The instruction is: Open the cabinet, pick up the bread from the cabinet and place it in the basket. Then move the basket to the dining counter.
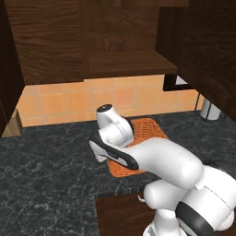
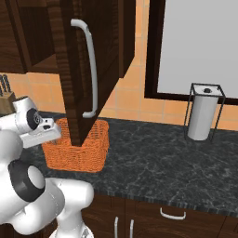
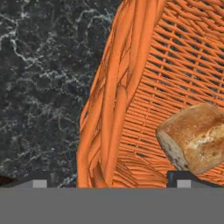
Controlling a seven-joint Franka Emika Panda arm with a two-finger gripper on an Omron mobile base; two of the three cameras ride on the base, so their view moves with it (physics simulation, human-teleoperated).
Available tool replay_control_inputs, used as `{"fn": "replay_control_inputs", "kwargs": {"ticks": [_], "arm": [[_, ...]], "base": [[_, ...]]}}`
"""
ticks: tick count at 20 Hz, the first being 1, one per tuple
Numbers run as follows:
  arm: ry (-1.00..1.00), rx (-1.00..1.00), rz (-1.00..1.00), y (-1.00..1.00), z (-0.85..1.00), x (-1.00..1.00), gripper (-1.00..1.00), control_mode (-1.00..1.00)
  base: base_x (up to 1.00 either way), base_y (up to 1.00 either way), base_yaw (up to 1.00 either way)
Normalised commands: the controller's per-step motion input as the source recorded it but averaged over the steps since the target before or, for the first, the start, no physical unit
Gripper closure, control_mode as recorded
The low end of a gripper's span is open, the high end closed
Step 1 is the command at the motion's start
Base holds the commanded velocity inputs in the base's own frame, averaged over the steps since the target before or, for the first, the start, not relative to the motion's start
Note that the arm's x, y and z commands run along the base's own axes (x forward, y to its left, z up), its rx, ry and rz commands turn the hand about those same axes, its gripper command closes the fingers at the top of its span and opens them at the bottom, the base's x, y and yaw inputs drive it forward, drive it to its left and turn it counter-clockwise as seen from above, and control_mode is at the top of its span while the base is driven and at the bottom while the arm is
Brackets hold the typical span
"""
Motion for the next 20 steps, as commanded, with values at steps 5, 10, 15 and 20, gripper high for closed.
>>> {"fn": "replay_control_inputs", "kwargs": {"ticks": [5, 10, 15, 20], "arm": [[0.04, -0.07, 0.09, -0.23, -0.52, 0.17, -1.0, -1.0], [0.08, -0.02, 0.07, -0.28, -0.55, 0.0, 1.0, -1.0], [0.09, -0.01, 0.0, -0.02, -0.3, -0.01, 1.0, -1.0], [-0.03, -0.06, 0.07, 0.0, -0.12, -0.54, 1.0, -1.0]], "base": [[0.0, 0.0, 0.0], [0.0, 0.0, 0.0], [0.0, 0.0, 0.0], [0.0, 0.0, 0.0]]}}
